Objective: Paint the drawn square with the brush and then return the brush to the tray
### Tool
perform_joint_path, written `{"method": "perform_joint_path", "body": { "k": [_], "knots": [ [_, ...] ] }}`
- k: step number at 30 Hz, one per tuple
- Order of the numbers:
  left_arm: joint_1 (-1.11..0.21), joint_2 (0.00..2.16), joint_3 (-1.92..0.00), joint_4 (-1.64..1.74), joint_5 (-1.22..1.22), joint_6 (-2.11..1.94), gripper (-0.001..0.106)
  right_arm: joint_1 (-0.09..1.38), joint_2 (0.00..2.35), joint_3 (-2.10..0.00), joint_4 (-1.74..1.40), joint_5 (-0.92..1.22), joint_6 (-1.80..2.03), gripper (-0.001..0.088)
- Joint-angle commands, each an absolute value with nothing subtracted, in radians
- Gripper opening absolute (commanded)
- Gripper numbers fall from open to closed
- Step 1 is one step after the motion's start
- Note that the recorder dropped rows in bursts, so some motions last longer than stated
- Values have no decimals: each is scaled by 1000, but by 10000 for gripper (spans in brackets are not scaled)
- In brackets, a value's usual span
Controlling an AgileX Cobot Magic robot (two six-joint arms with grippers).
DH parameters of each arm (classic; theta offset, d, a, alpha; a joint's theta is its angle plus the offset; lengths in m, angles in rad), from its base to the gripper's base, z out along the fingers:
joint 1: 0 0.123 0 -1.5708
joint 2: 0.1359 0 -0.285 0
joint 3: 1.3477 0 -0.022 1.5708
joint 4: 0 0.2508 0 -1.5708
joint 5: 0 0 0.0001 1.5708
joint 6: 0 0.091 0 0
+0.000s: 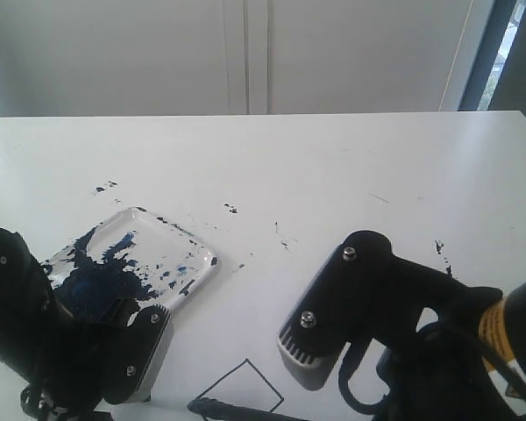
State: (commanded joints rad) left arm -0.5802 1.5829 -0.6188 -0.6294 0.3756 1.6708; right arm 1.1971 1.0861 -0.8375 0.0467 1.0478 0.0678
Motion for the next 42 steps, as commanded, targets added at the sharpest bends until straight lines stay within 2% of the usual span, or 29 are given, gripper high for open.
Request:
{"method": "perform_joint_path", "body": {
  "k": [13, 16, 20, 42],
  "knots": [
    [-580, 1583, -619, -624, 430, 1674, 455, 1197, 1086, -838, 46, 1083, 68, 0],
    [-580, 1583, -619, -624, 450, 1674, 475, 1197, 1086, -838, 42, 1083, 68, 0],
    [-580, 1583, -619, -624, 459, 1674, 557, 1197, 1086, -838, 26, 1074, 68, 0],
    [-580, 1592, -619, -624, 448, 1671, 560, 1197, 1086, -838, 26, 1076, 68, 0]
  ]
}}
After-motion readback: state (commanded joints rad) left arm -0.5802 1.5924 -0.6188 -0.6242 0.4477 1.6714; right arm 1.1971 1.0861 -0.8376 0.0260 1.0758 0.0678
